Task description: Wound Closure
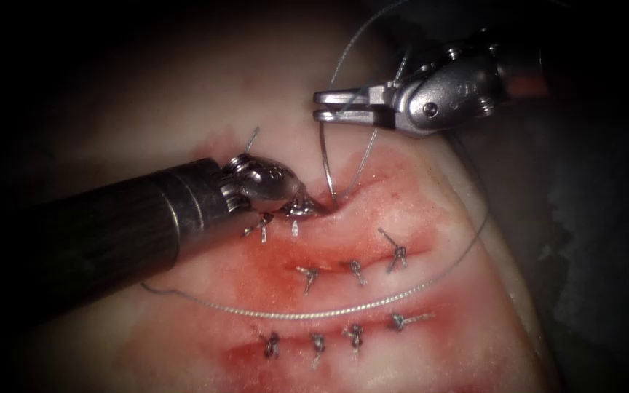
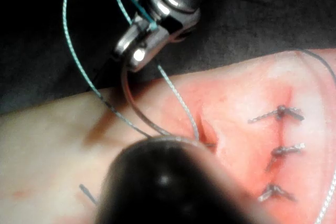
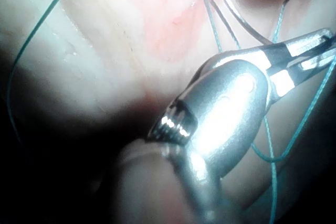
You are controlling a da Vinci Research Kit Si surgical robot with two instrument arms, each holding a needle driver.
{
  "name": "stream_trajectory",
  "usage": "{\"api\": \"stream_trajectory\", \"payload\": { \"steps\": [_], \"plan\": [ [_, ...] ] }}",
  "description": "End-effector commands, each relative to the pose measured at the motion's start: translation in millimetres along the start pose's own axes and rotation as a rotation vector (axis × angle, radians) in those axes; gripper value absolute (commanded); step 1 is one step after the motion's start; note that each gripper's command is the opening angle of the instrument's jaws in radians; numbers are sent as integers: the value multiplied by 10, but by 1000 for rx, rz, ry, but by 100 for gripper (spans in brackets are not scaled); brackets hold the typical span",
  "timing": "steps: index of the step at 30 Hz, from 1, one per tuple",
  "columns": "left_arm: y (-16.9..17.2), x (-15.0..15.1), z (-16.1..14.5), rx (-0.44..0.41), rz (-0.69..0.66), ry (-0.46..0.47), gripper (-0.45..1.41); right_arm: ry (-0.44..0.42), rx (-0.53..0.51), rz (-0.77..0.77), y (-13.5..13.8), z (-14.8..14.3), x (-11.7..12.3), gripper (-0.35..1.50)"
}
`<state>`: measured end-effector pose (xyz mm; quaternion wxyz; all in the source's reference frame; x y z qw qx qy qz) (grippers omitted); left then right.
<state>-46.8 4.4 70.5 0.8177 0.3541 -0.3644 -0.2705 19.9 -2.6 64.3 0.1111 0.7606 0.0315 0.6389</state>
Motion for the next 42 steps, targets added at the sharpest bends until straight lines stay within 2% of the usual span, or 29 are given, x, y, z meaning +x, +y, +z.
{"api": "stream_trajectory", "payload": {
  "steps": [1,42],
  "plan": [
    [7,-12,0,-2,4,-4,-45,0,0,3,-5,6,6,-35],
    [6,-11,1,-1,8,-2,-45,29,11,161,-4,11,10,-35]
  ]
}}
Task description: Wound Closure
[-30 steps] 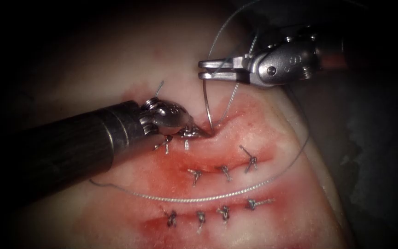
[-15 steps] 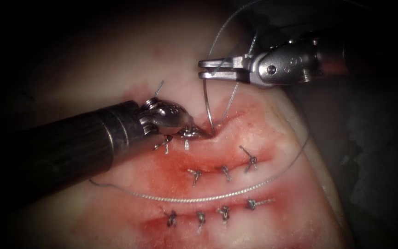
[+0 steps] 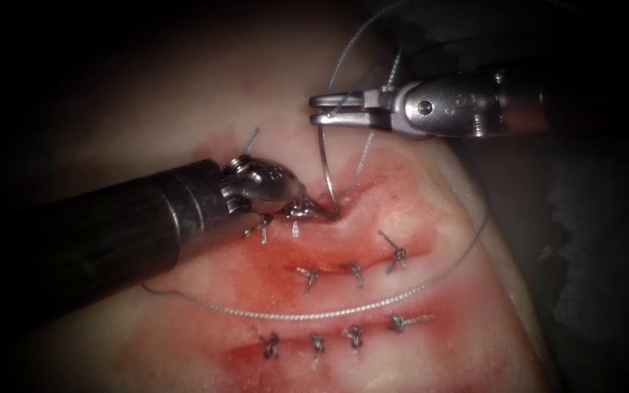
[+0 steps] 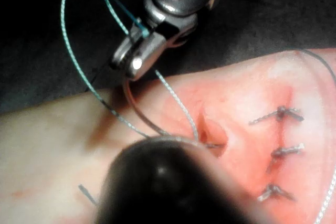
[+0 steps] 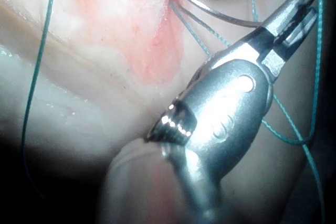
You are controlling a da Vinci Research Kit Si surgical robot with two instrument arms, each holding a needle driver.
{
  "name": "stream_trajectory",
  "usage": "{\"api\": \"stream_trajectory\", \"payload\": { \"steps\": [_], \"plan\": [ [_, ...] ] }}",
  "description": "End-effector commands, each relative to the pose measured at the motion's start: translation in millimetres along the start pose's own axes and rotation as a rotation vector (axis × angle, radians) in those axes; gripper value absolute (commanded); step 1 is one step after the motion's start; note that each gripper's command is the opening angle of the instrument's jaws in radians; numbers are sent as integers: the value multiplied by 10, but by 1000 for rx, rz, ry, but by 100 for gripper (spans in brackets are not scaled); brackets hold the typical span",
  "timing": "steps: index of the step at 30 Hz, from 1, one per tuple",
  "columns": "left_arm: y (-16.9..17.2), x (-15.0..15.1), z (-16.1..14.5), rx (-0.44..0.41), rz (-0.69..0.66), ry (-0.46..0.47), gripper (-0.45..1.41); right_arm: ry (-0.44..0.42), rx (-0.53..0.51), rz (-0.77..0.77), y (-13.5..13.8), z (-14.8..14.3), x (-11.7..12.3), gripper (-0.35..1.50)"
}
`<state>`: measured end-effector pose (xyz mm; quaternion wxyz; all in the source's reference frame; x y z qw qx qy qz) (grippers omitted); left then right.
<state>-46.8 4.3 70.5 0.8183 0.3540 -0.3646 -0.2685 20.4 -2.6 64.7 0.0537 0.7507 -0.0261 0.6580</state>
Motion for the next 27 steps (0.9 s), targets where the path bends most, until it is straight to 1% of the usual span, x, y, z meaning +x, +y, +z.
{"api": "stream_trajectory", "payload": {
  "steps": [1,9,24,27],
  "plan": [
    [7,-12,0,-2,4,-4,-45,-4,2,3,-5,7,4,-35],
    [7,-12,0,-1,5,-3,-45,-8,2,64,-4,8,3,-35],
    [7,-11,0,-2,6,-4,-45,-23,12,131,-4,8,1,-35],
    [6,-11,0,-2,6,-4,-45,-43,24,183,-4,9,-1,-35]
  ]
}}
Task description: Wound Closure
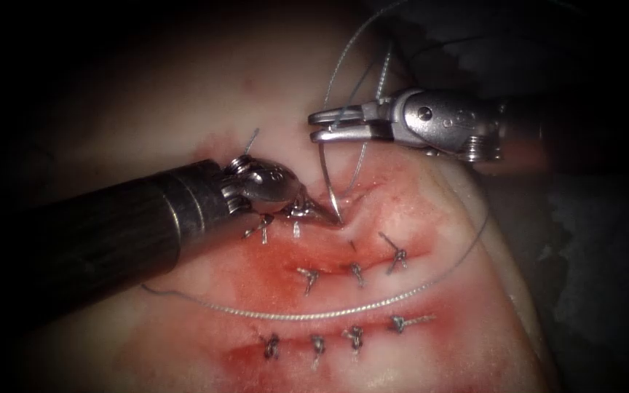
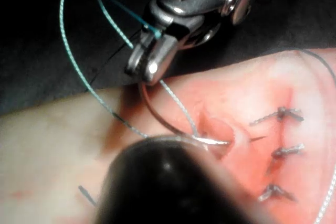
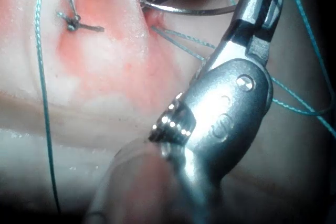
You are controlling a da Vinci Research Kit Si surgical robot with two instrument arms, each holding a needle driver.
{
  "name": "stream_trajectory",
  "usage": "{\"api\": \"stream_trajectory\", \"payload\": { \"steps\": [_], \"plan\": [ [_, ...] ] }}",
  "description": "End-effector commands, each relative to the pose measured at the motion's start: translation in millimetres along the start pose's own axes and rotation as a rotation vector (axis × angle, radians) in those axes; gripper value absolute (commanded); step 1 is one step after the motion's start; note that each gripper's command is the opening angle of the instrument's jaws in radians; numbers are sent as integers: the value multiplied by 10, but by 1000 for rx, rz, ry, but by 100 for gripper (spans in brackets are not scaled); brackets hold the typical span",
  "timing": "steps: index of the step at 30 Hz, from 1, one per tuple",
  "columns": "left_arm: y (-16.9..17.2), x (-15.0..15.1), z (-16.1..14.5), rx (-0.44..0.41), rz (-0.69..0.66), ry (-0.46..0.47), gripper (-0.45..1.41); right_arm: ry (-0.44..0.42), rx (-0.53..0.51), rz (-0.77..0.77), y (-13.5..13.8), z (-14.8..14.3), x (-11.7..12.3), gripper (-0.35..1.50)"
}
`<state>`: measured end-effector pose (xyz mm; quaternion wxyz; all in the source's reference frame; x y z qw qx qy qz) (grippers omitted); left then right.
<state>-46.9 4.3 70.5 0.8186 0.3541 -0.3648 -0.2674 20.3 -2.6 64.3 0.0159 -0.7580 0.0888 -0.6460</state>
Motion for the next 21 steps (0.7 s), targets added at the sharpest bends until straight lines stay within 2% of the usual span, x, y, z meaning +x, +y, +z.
{"api": "stream_trajectory", "payload": {
  "steps": [1,5,11,12,13,16,19,21],
  "plan": [
    [7,-12,0,-3,4,-5,-45,-9,2,9,-4,9,2,-35],
    [8,-16,-6,-14,-2,-18,-45,-9,9,25,-4,7,2,-35],
    [7,-34,-31,-52,-22,-68,-45,5,40,23,-8,-6,3,-35],
    [7,-40,-37,-54,-34,-78,-21,7,45,22,-8,-9,4,-35],
    [7,-45,-42,-57,-20,-85,-10,10,51,20,-8,-11,5,-35],
    [6,-57,-59,-76,-5,-116,-5,12,54,11,-7,-13,14,-35],
    [6,-64,-75,-94,17,-142,22,16,63,15,-7,-12,22,-35],
    [5,-66,-84,-103,11,-151,29,15,69,22,-6,-11,27,-35]
  ]
}}
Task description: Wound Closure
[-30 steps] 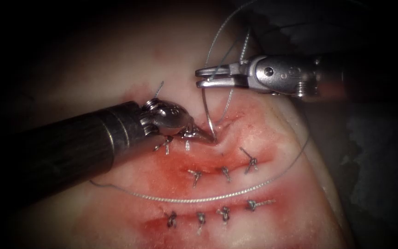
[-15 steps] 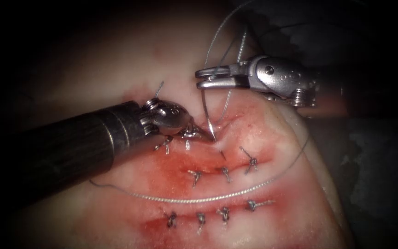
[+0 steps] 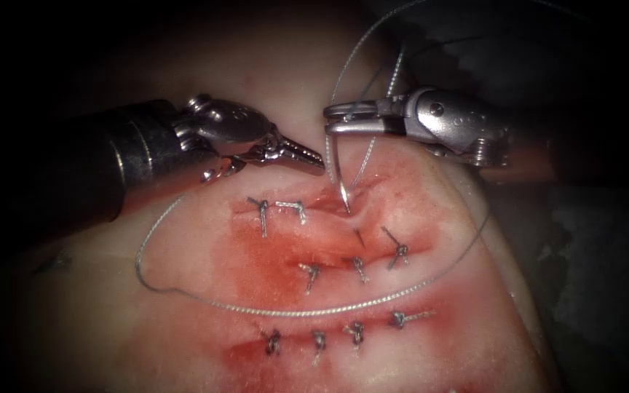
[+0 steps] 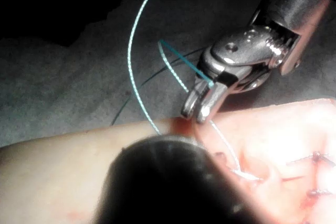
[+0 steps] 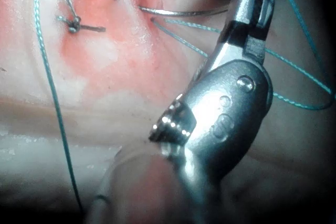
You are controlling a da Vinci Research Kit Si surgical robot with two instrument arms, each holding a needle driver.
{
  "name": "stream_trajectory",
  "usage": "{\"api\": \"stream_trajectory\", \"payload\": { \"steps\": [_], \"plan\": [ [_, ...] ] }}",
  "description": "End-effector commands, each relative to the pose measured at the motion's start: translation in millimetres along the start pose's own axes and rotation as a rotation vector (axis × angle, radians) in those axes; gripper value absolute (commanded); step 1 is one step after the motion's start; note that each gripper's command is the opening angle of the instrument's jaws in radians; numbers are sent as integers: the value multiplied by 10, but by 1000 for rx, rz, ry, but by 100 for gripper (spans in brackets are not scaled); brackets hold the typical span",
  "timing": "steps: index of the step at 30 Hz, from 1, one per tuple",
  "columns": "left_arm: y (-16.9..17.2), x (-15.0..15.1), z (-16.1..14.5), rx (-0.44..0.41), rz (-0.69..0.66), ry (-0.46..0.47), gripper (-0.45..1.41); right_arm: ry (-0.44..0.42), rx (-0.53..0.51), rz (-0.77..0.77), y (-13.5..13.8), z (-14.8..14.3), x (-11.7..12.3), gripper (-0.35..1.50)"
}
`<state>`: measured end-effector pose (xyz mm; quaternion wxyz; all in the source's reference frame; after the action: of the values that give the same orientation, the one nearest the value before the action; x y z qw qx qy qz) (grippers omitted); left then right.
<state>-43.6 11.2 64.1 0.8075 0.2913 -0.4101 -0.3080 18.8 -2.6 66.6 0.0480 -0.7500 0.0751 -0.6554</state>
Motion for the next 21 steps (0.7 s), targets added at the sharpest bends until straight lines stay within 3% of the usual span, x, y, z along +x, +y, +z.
{"api": "stream_trajectory", "payload": {
  "steps": [1,4,7,12,15,21],
  "plan": [
    [5,-13,-7,-7,46,-16,27,-5,20,44,-4,9,10,-35],
    [0,-14,-13,8,160,-31,31,6,54,130,-4,11,12,-35],
    [-9,-12,-12,97,292,-62,26,13,85,198,-4,12,11,-35],
    [-27,-7,-7,222,626,-148,21,18,130,342,-6,11,11,-35],
    [-36,-4,-2,279,794,-156,31,18,135,411,-6,11,11,-35],
    [-43,-5,2,323,858,-155,42,72,117,504,-2,10,11,-35]
  ]
}}
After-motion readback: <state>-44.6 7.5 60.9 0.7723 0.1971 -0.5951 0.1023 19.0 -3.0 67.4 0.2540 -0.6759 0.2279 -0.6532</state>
